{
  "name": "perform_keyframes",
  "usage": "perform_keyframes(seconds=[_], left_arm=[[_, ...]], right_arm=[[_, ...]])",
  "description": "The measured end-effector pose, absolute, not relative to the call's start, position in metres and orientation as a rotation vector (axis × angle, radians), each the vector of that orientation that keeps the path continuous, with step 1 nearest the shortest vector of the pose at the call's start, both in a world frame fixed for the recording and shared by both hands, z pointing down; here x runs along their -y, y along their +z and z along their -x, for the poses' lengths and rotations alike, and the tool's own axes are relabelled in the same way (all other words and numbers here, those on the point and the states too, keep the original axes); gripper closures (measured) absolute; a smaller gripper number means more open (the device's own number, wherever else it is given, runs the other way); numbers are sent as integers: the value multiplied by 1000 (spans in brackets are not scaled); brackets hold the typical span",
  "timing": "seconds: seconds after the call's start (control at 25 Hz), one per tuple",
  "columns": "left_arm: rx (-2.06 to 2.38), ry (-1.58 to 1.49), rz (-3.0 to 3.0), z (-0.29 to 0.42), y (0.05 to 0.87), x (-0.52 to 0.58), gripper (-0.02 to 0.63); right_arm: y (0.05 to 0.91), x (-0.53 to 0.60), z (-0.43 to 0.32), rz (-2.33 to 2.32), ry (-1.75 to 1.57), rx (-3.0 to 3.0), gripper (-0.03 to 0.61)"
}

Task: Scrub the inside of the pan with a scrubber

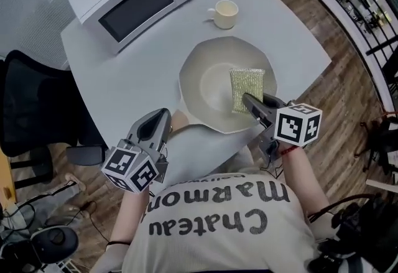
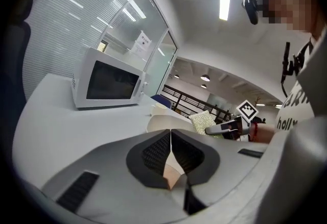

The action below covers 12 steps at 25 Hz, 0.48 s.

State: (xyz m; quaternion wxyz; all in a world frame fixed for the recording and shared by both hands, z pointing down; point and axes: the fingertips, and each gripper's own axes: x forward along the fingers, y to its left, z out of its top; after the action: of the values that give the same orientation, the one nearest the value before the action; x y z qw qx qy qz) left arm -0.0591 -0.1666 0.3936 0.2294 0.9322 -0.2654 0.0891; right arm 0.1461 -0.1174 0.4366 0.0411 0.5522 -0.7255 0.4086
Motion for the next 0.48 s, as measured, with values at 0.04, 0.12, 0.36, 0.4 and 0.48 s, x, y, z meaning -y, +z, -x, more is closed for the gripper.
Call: perform_keyframes(seconds=[0.04, 0.12, 0.36, 0.4, 0.48], left_arm=[[736, 255, -2566, 60, 395, 167, 617], [741, 275, -2551, 62, 398, 166, 592], [740, 504, -2533, 52, 411, 158, 476], [719, 577, -2541, 49, 415, 155, 425], [681, 766, -2555, 44, 428, 149, 379]], right_arm=[[440, 126, -141, -1657, 1254, 2234, 523], [443, 142, -129, -1578, 1251, 2267, 523], [443, 197, -100, -1280, 1214, 2398, 523], [441, 205, -98, -1249, 1201, 2419, 523], [442, 218, -94, -1186, 1190, 2453, 523]])
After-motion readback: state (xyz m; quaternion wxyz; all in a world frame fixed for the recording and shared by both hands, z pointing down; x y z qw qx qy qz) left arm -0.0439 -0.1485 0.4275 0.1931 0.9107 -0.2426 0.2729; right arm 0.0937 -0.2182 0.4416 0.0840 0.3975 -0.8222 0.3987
